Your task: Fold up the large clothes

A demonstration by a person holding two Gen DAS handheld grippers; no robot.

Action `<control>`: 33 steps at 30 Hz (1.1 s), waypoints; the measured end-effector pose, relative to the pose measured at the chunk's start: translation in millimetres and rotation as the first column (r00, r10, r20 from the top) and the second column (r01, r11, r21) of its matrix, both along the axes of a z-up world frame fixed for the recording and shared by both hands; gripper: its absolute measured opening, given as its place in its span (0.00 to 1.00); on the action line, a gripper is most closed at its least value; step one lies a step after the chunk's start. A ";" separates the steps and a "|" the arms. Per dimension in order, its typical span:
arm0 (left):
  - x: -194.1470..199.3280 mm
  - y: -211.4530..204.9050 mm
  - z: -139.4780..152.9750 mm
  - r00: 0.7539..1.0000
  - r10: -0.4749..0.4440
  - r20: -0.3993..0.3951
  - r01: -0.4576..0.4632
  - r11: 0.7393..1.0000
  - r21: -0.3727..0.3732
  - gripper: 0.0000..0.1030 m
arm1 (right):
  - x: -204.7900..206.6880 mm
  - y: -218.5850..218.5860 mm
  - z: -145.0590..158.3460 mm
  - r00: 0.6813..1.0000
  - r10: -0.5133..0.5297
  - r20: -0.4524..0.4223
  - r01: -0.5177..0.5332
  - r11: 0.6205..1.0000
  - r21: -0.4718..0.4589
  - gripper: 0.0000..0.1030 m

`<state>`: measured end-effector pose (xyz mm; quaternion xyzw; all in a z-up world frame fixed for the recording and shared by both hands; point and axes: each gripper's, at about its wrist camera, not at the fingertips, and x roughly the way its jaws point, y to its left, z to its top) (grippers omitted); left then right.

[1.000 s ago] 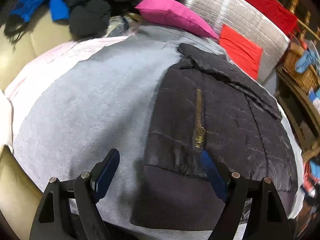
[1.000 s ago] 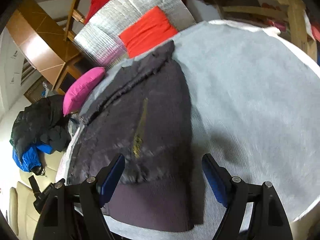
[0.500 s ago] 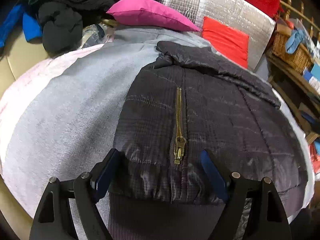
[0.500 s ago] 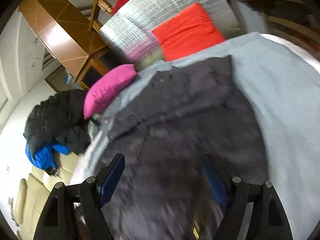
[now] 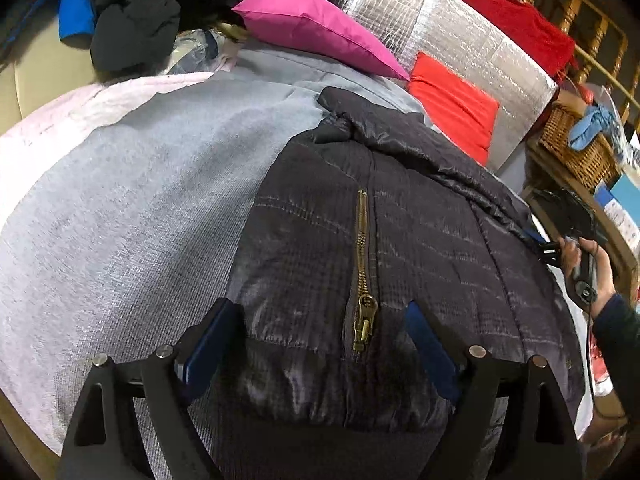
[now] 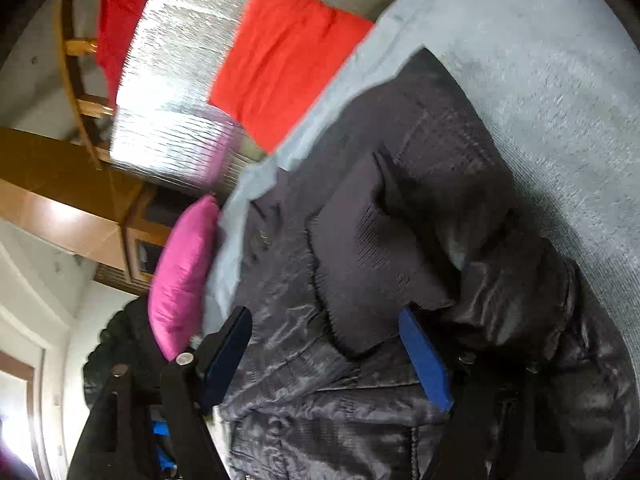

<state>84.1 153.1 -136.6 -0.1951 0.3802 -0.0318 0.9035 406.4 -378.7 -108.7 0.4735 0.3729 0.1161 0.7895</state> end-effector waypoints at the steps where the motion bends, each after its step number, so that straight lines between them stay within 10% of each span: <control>1: 0.2 0.8 -0.1 1.000 0.000 0.000 0.000 1.000 -0.003 0.86 | -3.3 0.8 7.0 1.000 0.010 0.016 -0.010 1.000 0.008 0.78; 11: -2.2 4.1 0.2 1.000 0.008 0.005 -0.008 1.000 -0.011 0.86 | -37.0 -16.0 21.8 0.998 -0.036 0.042 0.035 0.999 0.027 0.71; 18: -11.7 11.8 2.4 0.999 0.034 0.002 -0.034 0.999 -0.033 0.86 | -146.1 -1.7 72.6 0.989 0.107 0.099 -0.087 0.978 -0.188 0.74; 26: -38.3 21.9 16.3 0.998 0.054 -0.016 -0.055 0.998 -0.022 0.86 | -313.2 -22.2 12.3 0.998 0.057 -0.028 -0.062 0.967 -0.246 0.75; 33: -46.8 29.1 19.1 0.995 0.049 -0.087 -0.047 0.999 0.018 0.86 | -337.9 -19.7 -11.4 0.995 0.087 -0.038 -0.093 0.975 -0.200 0.75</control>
